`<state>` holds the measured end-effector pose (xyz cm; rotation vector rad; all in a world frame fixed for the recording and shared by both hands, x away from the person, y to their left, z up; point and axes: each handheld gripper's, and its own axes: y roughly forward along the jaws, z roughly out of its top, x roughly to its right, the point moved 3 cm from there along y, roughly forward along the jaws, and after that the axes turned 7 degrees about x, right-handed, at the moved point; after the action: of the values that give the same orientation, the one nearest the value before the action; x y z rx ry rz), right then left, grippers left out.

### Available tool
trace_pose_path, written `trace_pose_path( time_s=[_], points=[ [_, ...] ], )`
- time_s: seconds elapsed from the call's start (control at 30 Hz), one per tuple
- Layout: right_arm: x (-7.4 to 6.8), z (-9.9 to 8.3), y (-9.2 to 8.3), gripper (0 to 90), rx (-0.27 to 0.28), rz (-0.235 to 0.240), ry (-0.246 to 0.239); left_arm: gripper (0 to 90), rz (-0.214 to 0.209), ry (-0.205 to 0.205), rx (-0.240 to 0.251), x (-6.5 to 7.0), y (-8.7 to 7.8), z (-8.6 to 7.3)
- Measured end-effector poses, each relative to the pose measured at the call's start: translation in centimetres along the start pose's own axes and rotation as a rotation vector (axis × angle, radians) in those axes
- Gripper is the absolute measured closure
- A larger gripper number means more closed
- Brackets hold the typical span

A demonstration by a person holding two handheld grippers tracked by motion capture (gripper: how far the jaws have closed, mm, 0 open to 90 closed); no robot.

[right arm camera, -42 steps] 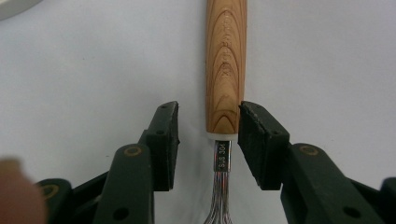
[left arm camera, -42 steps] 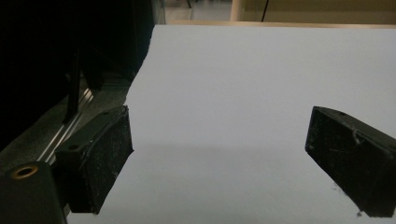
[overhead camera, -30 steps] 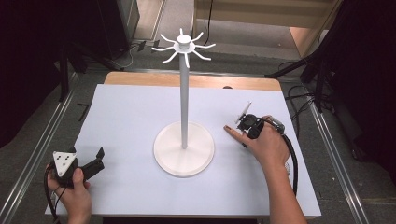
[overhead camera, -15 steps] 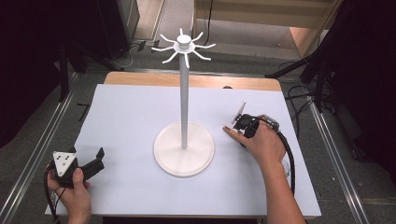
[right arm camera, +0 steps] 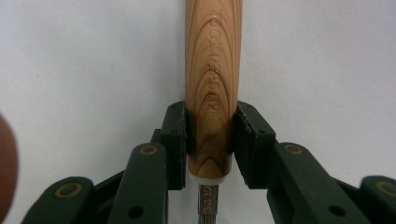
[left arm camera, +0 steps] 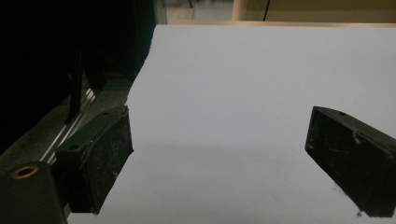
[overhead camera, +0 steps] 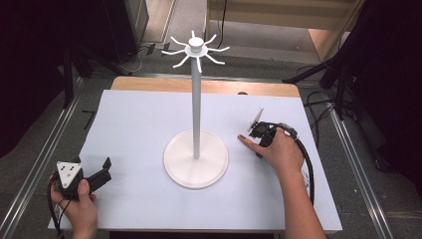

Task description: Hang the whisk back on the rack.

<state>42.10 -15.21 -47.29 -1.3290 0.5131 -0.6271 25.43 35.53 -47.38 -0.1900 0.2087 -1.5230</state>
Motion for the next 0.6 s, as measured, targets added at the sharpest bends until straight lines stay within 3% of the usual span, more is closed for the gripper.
trace_pose_path(
  time_s=[0.2, 0.4, 0.6],
  points=[
    [0.12, -0.27, -0.03, 69.2, 0.023, 0.009, -0.025, 8.2, 0.001, 0.002, -0.006, -0.05, 0.0, 0.01],
    [0.14, -0.3, -0.1, 70.0, 0.025, 0.01, -0.008, 8.2, 0.001, 0.0, -0.003, -0.05, 0.0, 0.01],
    [0.15, -0.69, -0.28, 70.1, 0.067, 0.007, -0.002, 8.2, 0.002, 0.001, -0.004, -0.01, 0.02, 0.01]
  ],
)
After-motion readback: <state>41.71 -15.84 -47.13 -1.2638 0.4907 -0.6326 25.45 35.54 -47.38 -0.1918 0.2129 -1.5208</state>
